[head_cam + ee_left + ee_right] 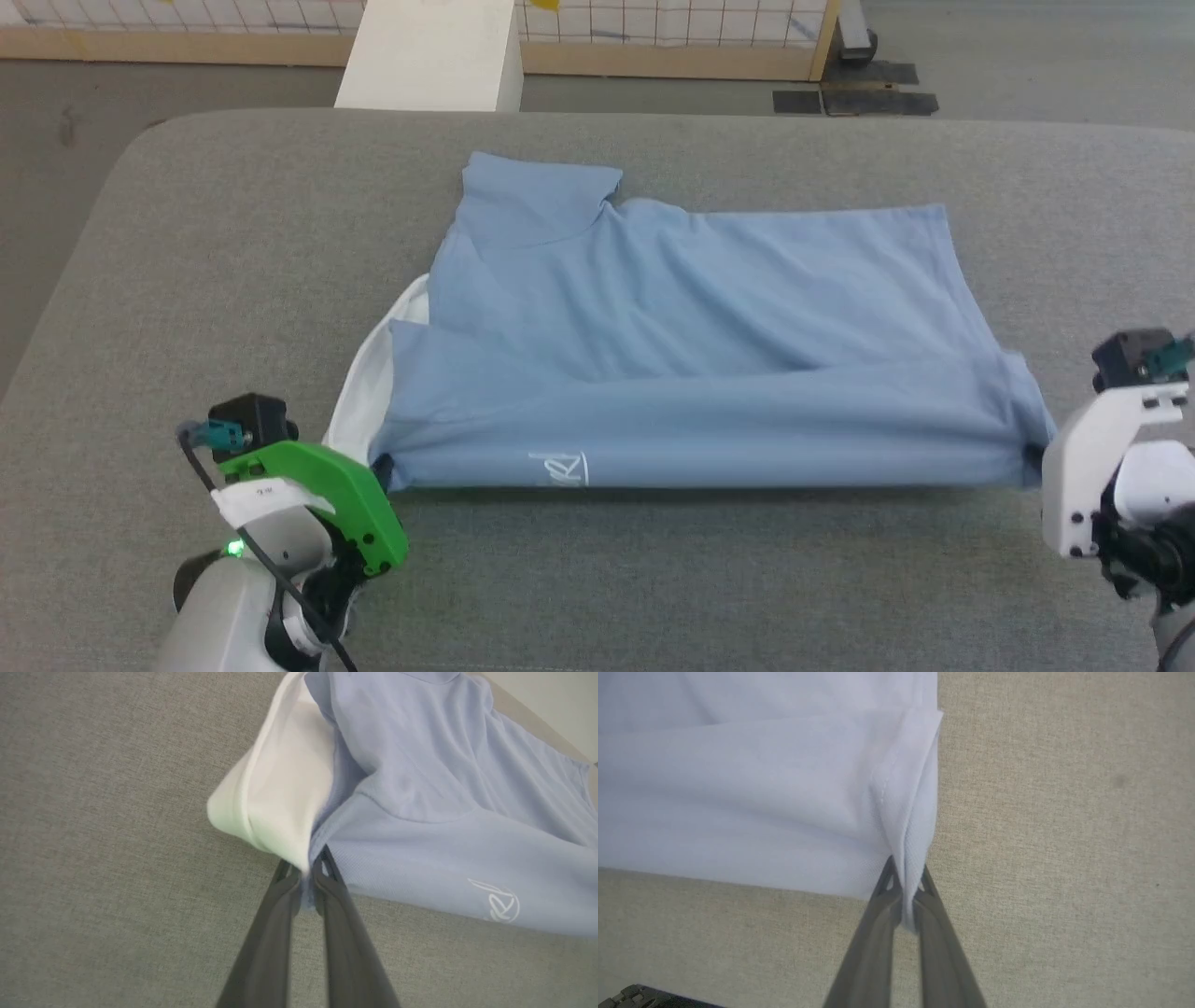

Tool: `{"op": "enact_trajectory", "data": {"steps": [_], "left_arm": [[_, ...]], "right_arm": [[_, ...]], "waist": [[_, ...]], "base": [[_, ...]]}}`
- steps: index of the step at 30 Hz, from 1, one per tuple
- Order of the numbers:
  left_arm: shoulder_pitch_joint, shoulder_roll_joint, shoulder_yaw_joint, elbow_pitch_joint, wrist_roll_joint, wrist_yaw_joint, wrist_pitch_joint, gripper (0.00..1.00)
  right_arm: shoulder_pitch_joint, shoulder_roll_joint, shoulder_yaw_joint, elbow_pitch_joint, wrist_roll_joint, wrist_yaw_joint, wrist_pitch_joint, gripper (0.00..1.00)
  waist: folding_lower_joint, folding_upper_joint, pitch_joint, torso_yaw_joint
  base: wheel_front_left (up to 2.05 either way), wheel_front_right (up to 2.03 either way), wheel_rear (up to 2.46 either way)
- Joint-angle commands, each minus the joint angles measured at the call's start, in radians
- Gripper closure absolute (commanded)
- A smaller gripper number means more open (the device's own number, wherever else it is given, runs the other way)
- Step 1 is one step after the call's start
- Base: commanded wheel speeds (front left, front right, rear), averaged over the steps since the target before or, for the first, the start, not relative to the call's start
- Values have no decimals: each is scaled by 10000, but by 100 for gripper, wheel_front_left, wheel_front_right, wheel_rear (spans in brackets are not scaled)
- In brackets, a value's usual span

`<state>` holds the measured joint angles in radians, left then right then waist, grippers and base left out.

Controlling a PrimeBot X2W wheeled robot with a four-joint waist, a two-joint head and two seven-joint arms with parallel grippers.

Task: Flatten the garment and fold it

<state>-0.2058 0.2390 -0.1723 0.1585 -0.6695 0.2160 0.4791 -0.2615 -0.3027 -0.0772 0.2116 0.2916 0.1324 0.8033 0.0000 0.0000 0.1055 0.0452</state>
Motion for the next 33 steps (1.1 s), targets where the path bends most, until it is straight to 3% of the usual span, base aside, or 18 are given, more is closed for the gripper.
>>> {"op": "enact_trajectory", "data": {"steps": [1, 12, 13, 14, 15, 17, 27, 33], "left_arm": [[245, 100, 48, -74, -82, 75, 17, 100], [721, -74, -302, 1210, -210, 162, 438, 100], [675, -93, -283, 1320, -230, 147, 391, 85], [615, -116, -253, 1420, -270, 125, 351, 59], [559, -109, -236, 1457, -283, 91, 308, 0], [460, -58, -178, 1480, -320, 43, 264, 0], [94, 534, 185, -526, -506, 56, 681, 0], [-304, 538, 450, -1476, -367, -45, -100, 0]], "right_arm": [[325, -68, -132, -87, 35, -17, 116, 100], [1076, 335, -66, 926, -317, -17, 404, 100], [1045, 386, -98, 1016, -278, -17, 392, 100], [992, 433, -179, 1090, -270, -17, 308, 100], [952, 449, -210, 1132, -300, -17, 239, 100], [870, 467, -233, 1166, -261, -17, 110, 0], [844, 9, -600, -214, 604, -17, -46, 0], [352, 112, -1372, -1283, 631, -17, -1425, 0]], "waist": [[0, 0, -112, -50], [0, 0, 185, -147], [0, 0, 200, -154], [0, 0, 204, -163], [0, 0, 196, -170], [0, 0, 128, -195], [0, 0, -552, -272], [0, 0, -702, -364]], "base": [[0, 0, 0], [0, 0, 0], [0, 0, 0], [0, 0, 0], [0, 0, 0], [0, 0, 0], [0, 0, 0], [0, 0, 0]]}}
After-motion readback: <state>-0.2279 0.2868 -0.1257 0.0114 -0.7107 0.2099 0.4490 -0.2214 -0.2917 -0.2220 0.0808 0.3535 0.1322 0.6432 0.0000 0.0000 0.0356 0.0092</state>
